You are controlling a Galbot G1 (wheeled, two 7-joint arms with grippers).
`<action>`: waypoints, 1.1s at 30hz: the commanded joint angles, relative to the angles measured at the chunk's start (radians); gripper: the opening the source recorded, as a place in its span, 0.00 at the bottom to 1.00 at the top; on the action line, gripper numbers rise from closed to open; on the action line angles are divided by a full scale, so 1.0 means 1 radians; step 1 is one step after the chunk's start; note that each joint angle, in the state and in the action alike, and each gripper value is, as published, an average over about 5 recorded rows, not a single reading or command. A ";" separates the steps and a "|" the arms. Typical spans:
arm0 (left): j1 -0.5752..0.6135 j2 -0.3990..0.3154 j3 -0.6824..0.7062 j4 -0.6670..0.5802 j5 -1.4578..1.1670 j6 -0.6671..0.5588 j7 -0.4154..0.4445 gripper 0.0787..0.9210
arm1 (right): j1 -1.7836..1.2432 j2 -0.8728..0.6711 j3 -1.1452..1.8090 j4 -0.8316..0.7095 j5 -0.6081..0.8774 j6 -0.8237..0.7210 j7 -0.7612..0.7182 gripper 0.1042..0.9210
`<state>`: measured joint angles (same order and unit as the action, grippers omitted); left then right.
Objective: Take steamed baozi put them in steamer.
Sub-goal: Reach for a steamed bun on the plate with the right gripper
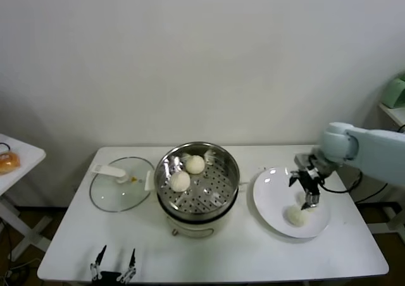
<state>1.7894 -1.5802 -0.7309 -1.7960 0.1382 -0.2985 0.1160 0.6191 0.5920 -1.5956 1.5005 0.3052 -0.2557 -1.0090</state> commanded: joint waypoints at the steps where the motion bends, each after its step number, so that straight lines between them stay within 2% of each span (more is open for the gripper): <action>1: 0.000 0.000 0.003 0.002 0.004 0.006 0.001 0.88 | -0.375 -0.087 0.266 -0.048 -0.195 -0.013 0.056 0.88; 20: 0.000 0.002 0.003 0.007 0.009 0.008 0.001 0.88 | -0.462 -0.040 0.370 -0.124 -0.198 -0.036 0.073 0.88; 23: 0.001 0.003 0.001 0.006 0.009 0.006 0.000 0.88 | -0.457 -0.042 0.368 -0.117 -0.197 -0.036 0.070 0.83; 28: 0.001 0.003 -0.002 0.004 0.008 0.005 0.000 0.88 | -0.392 -0.056 0.335 -0.087 -0.189 -0.029 0.056 0.66; 33: 0.007 0.002 -0.004 -0.003 0.010 0.005 0.000 0.88 | -0.062 -0.048 0.130 -0.020 -0.123 0.038 0.019 0.57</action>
<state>1.7929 -1.5782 -0.7331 -1.7947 0.1472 -0.2935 0.1159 0.2239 0.5396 -1.2727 1.4118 0.1284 -0.2812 -0.9552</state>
